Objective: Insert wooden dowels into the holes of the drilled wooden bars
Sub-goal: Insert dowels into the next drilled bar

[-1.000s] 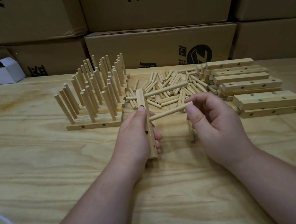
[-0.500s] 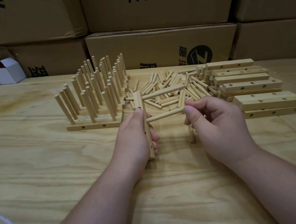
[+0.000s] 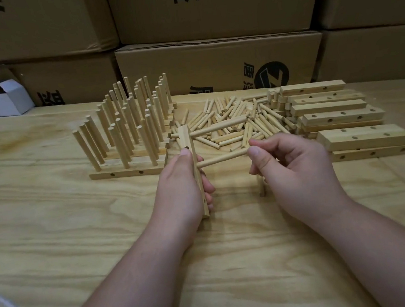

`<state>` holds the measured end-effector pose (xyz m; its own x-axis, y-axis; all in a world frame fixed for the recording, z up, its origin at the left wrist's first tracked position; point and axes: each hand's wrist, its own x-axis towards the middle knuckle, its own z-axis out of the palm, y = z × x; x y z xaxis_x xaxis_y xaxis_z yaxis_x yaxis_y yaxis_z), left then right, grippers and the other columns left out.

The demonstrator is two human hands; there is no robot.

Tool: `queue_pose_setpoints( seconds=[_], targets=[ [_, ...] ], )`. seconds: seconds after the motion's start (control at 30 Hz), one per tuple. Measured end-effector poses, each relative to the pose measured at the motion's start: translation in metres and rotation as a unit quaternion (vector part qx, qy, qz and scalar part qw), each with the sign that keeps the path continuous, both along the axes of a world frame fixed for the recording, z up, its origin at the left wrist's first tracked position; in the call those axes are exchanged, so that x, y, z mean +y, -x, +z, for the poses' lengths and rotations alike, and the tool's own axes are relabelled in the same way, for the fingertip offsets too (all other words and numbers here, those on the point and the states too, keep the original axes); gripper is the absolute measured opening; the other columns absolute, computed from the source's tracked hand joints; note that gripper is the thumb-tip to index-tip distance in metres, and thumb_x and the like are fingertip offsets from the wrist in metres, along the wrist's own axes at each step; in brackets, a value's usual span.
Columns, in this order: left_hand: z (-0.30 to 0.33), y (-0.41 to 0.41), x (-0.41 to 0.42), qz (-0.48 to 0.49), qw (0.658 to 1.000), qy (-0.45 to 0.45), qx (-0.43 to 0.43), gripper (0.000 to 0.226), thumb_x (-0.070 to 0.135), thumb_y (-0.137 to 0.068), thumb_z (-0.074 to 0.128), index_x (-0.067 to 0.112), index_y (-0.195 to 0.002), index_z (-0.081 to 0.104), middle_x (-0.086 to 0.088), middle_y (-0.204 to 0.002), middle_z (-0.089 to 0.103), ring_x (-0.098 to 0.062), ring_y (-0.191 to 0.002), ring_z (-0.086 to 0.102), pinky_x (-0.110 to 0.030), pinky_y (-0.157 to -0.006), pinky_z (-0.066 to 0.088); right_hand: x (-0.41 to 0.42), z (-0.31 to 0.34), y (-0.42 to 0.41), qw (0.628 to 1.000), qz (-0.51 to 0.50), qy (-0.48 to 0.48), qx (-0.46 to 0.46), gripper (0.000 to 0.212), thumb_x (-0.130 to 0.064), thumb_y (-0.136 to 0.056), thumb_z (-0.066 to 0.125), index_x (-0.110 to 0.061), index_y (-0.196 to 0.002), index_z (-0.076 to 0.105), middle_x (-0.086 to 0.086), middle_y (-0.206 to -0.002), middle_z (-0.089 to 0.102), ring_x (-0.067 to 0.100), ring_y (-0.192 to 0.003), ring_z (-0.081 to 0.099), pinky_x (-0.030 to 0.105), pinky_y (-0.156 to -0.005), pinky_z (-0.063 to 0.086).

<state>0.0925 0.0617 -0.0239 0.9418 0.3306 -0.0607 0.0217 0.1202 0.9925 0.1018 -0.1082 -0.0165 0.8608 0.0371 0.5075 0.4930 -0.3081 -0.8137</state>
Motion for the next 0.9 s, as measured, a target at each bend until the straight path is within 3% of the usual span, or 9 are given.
queue_pose_setpoints(
  seconds=[0.1, 0.3, 0.37, 0.43, 0.5, 0.6, 0.77, 0.9],
  targets=[
    [0.0, 0.0, 0.001, 0.001, 1.0, -0.002, 0.0, 0.041, 0.045, -0.107, 0.037, 0.02, -0.091, 0.065, -0.002, -0.05, 0.059, -0.016, -0.038, 0.051, -0.025, -0.038, 0.044, 0.0, -0.001, -0.001, 1.0, 0.002, -0.001, 0.002, 0.016, -0.014, -0.093, 0.068, -0.016, -0.078, 0.073, -0.008, -0.073, 0.071, -0.002, -0.094, 0.068, 0.014, -0.08, 0.051],
    [-0.002, -0.001, 0.0, -0.007, 1.0, 0.007, -0.003, 0.039, 0.048, -0.105, 0.037, 0.023, -0.094, 0.065, -0.004, -0.054, 0.062, -0.017, -0.041, 0.055, -0.028, -0.041, 0.047, 0.0, -0.006, 0.002, 0.999, -0.007, -0.023, -0.023, 0.011, -0.029, -0.098, 0.057, -0.036, -0.101, 0.065, -0.005, -0.079, 0.067, 0.011, -0.07, 0.063, 0.023, -0.062, 0.053],
    [-0.001, -0.002, 0.0, -0.009, 0.999, 0.032, -0.009, 0.037, 0.043, -0.106, 0.038, 0.02, -0.097, 0.065, -0.005, -0.053, 0.061, -0.016, -0.04, 0.054, -0.028, -0.041, 0.047, -0.003, -0.007, -0.001, 0.998, -0.061, 0.016, -0.027, 0.011, -0.035, -0.095, 0.053, -0.04, -0.099, 0.063, -0.01, -0.075, 0.065, 0.008, -0.061, 0.059, 0.02, -0.052, 0.046],
    [0.0, -0.002, 0.001, -0.008, 0.998, 0.055, -0.011, 0.033, 0.036, -0.105, 0.039, 0.016, -0.1, 0.065, -0.005, -0.052, 0.059, -0.015, -0.039, 0.052, -0.027, -0.04, 0.047, -0.007, -0.008, -0.007, 0.984, -0.135, 0.114, 0.005, 0.009, -0.038, -0.094, 0.054, -0.036, -0.092, 0.063, -0.018, -0.068, 0.062, 0.007, -0.055, 0.056, 0.026, -0.048, 0.042],
    [0.002, -0.002, 0.001, -0.009, 0.998, 0.063, -0.013, 0.032, 0.032, -0.105, 0.039, 0.015, -0.101, 0.065, -0.004, -0.051, 0.059, -0.014, -0.039, 0.051, -0.027, -0.039, 0.047, -0.011, -0.008, -0.013, 0.953, -0.183, 0.228, 0.079, 0.015, -0.047, -0.09, 0.055, -0.033, -0.092, 0.061, -0.013, -0.064, 0.061, 0.006, -0.057, 0.055, 0.029, -0.052, 0.043],
    [0.004, -0.001, 0.0, -0.014, 0.997, 0.071, -0.023, 0.033, 0.032, -0.108, 0.038, 0.014, -0.102, 0.065, -0.004, -0.052, 0.059, -0.013, -0.039, 0.052, -0.026, -0.039, 0.047, -0.011, -0.008, -0.014, 0.903, -0.177, 0.363, 0.146, 0.027, -0.058, -0.085, 0.057, -0.037, -0.102, 0.055, -0.011, -0.075, 0.061, 0.013, -0.076, 0.059, 0.033, -0.061, 0.047],
    [0.004, -0.001, 0.0, -0.018, 0.997, 0.062, -0.04, 0.038, 0.037, -0.11, 0.034, 0.022, -0.11, 0.069, 0.0, -0.056, 0.061, -0.011, -0.044, 0.055, -0.026, -0.044, 0.05, -0.005, -0.006, -0.009, 0.915, -0.114, 0.367, 0.124, 0.034, -0.043, -0.08, 0.061, -0.036, -0.114, 0.057, -0.013, -0.078, 0.059, 0.011, -0.079, 0.057, 0.032, -0.064, 0.048],
    [0.003, -0.002, 0.002, -0.006, 0.999, 0.038, -0.035, 0.039, 0.044, -0.109, 0.034, 0.031, -0.112, 0.071, 0.003, -0.059, 0.062, -0.008, -0.048, 0.056, -0.025, -0.047, 0.05, -0.007, -0.001, -0.009, 0.882, -0.152, 0.426, 0.129, 0.019, -0.045, -0.078, 0.054, -0.029, -0.087, 0.061, -0.012, -0.08, 0.06, 0.014, -0.079, 0.058, 0.033, -0.068, 0.052]
  ],
)
